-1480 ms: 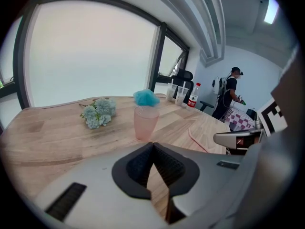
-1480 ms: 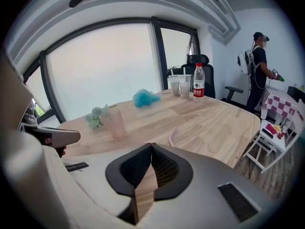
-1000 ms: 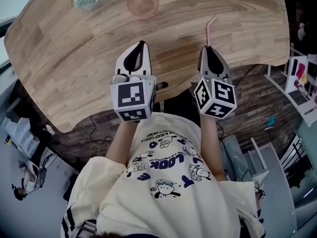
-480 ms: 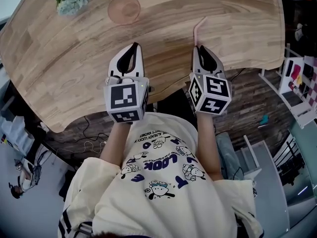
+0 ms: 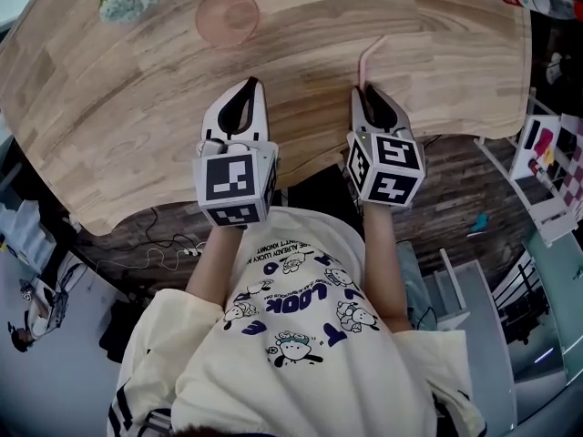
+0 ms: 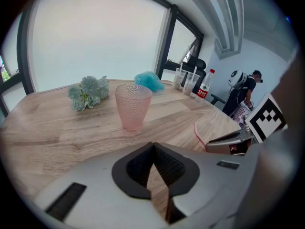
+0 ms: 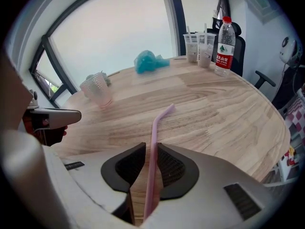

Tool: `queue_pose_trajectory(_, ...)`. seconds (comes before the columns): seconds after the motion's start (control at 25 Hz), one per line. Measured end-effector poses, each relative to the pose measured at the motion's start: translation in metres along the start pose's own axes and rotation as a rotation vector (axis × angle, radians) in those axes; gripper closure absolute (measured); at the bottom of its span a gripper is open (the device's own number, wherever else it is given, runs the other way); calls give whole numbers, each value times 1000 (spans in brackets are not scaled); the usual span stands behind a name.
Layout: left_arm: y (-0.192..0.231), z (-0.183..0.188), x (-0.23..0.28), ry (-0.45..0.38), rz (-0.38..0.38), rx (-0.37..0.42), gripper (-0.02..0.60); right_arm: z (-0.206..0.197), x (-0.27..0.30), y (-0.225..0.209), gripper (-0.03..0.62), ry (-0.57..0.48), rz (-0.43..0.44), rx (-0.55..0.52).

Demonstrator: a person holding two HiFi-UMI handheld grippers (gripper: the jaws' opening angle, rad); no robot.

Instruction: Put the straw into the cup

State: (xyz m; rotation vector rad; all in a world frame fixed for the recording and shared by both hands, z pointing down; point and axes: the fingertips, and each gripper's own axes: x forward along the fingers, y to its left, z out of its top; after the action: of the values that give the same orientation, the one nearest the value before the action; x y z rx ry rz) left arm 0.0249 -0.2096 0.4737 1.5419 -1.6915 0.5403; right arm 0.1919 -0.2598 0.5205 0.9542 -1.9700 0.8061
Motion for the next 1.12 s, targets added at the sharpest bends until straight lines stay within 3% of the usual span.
queue_pose_trajectory(0.36, 9, -7, -1, 9, 28, -29, 554, -2, 2, 3, 523, 29, -51, -122)
queue_pose_trajectory(1.12, 27, -14, -15, -11, 43, -52, 554, -1, 2, 4, 568, -12, -57, -74)
